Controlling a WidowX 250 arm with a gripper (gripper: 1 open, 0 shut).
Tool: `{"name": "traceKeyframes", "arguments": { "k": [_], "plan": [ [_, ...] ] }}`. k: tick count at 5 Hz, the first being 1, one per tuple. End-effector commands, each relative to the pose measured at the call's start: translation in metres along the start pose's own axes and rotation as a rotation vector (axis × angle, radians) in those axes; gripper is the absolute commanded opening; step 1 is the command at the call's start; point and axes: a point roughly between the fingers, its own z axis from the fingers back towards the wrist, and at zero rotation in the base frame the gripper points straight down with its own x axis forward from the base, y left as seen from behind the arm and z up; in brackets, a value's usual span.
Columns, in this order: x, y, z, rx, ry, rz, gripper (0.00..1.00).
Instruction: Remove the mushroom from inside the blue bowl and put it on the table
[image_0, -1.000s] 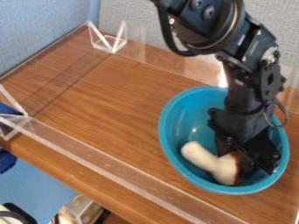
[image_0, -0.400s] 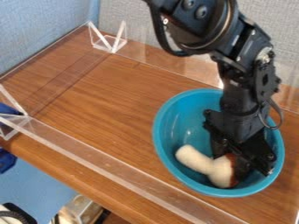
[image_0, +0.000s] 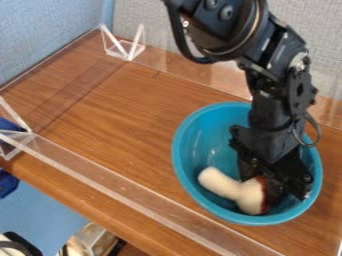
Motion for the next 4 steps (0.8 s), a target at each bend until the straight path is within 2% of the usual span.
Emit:
{"name": "traceKeyframes", "arguments": {
  "k": [1,4],
  "plan": [
    [-0.0039,0.0063,0.0022,0.002,0.004,0.019,0.0],
    [-0.0016,0.0122,0.0054,-0.003,-0.005,0.036,0.0]
  ]
}}
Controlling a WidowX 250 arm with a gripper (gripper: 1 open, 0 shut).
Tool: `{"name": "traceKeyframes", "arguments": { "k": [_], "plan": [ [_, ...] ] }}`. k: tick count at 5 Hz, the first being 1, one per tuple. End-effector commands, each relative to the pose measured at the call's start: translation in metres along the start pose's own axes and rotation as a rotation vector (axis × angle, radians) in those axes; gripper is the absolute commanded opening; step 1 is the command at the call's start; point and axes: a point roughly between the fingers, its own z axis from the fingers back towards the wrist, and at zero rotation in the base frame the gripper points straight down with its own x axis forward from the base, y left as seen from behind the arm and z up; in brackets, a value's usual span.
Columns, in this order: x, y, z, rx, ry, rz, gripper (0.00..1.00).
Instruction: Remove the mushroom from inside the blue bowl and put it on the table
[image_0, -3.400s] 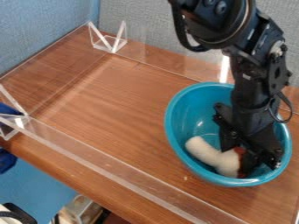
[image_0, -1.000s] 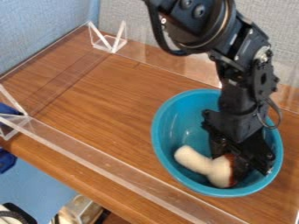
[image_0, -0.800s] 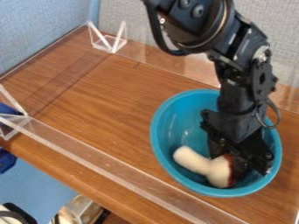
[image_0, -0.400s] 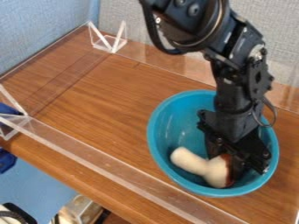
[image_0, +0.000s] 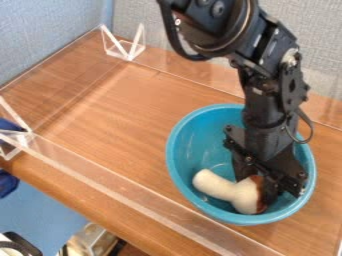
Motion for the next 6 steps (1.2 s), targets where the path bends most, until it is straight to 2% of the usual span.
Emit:
{"name": "traceKeyframes", "arguments": {
  "k": [1,2,3,5,6],
  "plan": [
    [0.011,0.014,0.005,0.007,-0.019,0.011,0.0],
    [0.023,0.02,0.007,0.011,-0.03,0.019,0.0],
    [0.028,0.023,0.007,0.01,-0.041,0.028,0.0],
    [0.03,0.024,0.012,0.009,-0.048,0.042,0.0],
    [0.029,0.026,0.022,0.014,-0.06,0.06,0.0]
  ]
}}
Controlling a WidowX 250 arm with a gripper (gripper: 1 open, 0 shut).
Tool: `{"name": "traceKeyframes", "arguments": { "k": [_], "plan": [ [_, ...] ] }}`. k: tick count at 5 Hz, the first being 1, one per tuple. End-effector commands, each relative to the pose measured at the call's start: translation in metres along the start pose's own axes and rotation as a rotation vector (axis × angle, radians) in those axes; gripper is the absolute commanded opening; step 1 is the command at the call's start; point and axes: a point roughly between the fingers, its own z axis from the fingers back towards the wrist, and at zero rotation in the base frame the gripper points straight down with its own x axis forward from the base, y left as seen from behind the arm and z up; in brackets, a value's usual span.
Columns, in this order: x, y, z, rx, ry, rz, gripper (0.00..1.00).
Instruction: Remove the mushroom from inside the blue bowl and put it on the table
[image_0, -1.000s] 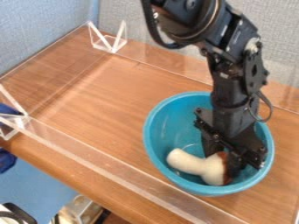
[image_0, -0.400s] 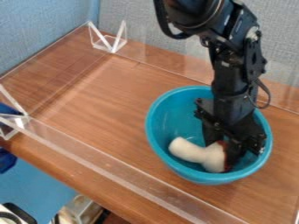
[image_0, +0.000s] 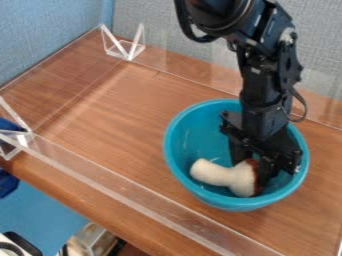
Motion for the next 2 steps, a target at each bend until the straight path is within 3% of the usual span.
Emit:
{"name": "traceKeyframes", "arguments": {
  "k": [1,2],
  "plan": [
    [0.008,0.007,0.032,0.012,-0.084,0.035,0.0],
    [0.008,0.013,0.058,0.021,-0.129,0.076,0.0]
  ]
}}
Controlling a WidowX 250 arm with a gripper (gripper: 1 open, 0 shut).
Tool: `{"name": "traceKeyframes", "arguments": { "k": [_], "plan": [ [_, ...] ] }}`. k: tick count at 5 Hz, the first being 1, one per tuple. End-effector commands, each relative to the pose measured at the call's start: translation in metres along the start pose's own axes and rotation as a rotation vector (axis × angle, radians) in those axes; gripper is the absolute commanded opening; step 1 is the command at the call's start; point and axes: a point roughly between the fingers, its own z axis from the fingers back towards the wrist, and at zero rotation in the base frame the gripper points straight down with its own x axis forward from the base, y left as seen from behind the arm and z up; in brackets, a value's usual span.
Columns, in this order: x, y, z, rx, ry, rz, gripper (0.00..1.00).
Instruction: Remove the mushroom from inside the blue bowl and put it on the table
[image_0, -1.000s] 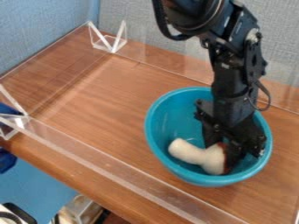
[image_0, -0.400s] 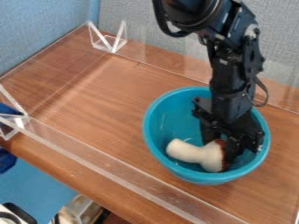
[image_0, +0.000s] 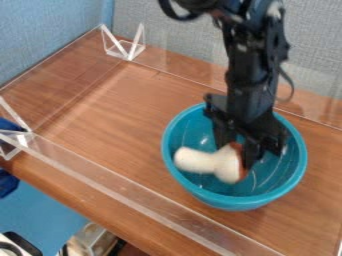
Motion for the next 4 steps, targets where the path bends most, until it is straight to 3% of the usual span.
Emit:
{"name": "traceKeyframes", "arguments": {
  "k": [1,2,3,4],
  "plan": [
    [0.014,0.016,0.05,0.023,-0.119,0.078,0.0],
    [0.015,0.054,0.068,0.075,-0.136,0.224,0.0],
    [0.005,0.096,0.068,0.125,-0.118,0.372,0.0],
    [-0.009,0.118,0.062,0.163,-0.084,0.461,0.0]
  ]
}}
